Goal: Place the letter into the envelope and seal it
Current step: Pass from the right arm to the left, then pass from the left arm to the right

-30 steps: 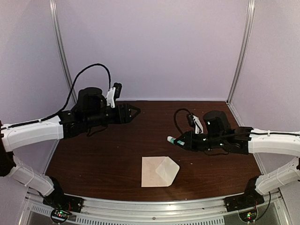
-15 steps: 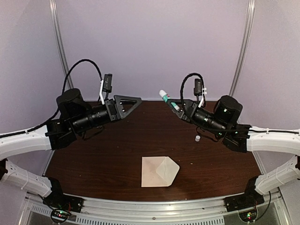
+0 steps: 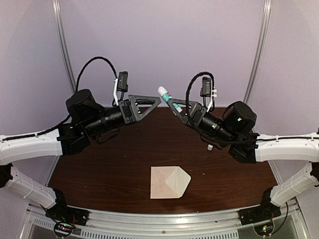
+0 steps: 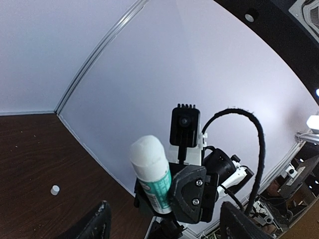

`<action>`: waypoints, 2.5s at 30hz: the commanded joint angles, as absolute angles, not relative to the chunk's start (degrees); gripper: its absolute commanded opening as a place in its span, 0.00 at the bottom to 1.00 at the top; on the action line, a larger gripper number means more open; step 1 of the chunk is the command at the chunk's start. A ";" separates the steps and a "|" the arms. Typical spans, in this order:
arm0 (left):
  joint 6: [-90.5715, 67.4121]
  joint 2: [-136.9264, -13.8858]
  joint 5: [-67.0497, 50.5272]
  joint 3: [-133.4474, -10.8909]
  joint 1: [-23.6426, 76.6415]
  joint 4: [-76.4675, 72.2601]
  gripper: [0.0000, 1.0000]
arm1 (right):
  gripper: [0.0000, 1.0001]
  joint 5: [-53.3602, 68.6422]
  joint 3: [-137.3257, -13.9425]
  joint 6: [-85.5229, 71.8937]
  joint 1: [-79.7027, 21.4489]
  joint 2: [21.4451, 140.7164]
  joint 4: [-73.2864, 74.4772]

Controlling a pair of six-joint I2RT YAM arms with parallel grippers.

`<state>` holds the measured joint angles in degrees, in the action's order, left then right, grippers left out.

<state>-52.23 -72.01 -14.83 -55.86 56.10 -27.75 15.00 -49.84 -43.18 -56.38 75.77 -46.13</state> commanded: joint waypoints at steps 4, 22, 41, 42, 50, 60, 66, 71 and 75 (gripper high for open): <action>-53.77 -74.87 -13.35 -58.48 56.32 -32.59 0.76 | 0.00 15.47 -51.94 -41.15 -58.04 76.66 -48.25; -58.07 -76.68 -12.73 -57.13 56.41 -38.71 0.59 | 0.00 14.70 -52.62 -40.39 -59.93 79.68 -47.55; -57.62 -75.95 -10.09 -56.97 56.41 -35.02 0.13 | 0.24 12.17 -50.71 -42.16 -59.94 78.44 -46.36; -57.32 -75.74 -10.09 -57.21 56.36 -34.46 0.11 | 0.33 12.21 -50.49 -42.21 -59.94 78.06 -46.02; -54.08 -73.38 -9.62 -59.38 55.93 -27.20 0.07 | 0.65 17.41 -47.53 -43.00 -57.50 72.73 -40.27; -52.37 -71.69 -14.18 -60.34 54.73 -21.63 0.08 | 0.60 35.66 -51.31 -42.66 -54.05 73.97 -32.77; -52.02 -71.74 -15.84 -60.86 54.71 -19.93 0.08 | 0.57 41.99 -53.11 -45.22 -54.08 76.80 -35.87; -52.07 -71.75 -16.09 -60.65 54.71 -19.88 0.08 | 0.40 42.03 -53.07 -45.56 -54.13 77.52 -36.13; -52.12 -72.09 -16.46 -60.54 54.75 -20.05 0.08 | 0.20 41.54 -52.10 -46.49 -54.12 77.60 -37.78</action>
